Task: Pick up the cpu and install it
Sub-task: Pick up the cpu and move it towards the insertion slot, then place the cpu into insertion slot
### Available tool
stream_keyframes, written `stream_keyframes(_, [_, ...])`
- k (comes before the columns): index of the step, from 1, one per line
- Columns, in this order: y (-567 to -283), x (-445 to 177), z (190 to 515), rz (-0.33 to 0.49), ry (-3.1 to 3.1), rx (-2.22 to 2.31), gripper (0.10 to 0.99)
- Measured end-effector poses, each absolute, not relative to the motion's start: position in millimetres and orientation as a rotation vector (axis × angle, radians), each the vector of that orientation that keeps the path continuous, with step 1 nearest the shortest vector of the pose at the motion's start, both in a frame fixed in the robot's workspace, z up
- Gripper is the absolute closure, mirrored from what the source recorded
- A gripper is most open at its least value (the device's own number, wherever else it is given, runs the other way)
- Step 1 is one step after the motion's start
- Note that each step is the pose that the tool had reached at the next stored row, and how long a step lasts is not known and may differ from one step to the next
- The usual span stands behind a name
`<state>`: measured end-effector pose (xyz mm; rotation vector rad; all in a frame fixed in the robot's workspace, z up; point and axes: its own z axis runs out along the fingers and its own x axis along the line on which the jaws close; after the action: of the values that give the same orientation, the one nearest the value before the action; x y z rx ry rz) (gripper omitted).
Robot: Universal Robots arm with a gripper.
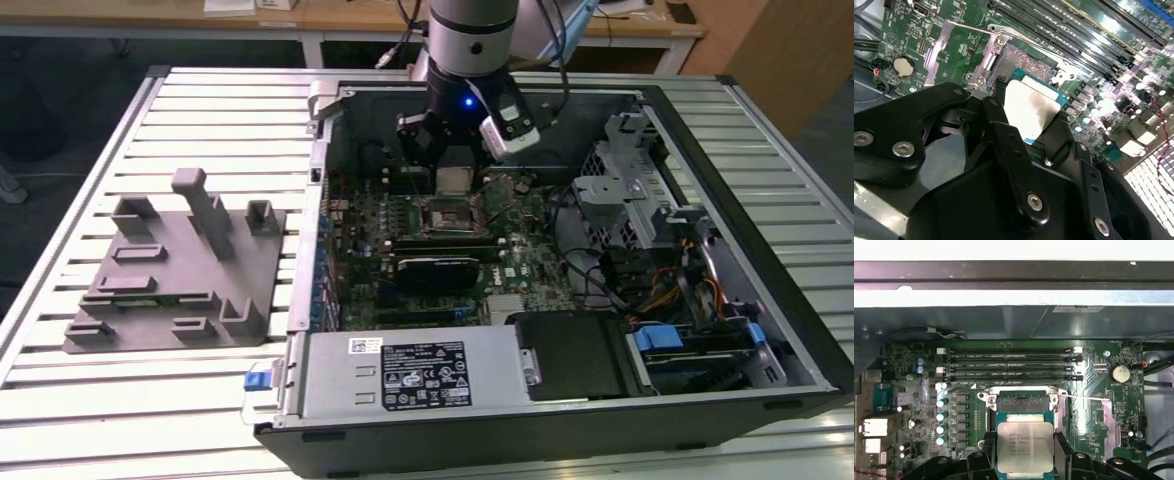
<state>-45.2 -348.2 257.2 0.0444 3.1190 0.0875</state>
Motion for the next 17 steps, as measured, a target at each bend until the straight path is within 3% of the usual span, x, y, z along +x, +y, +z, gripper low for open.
stream_keyframes(17, [-348.0,-45.0,256.1,0.087,3.118,0.075,0.545])
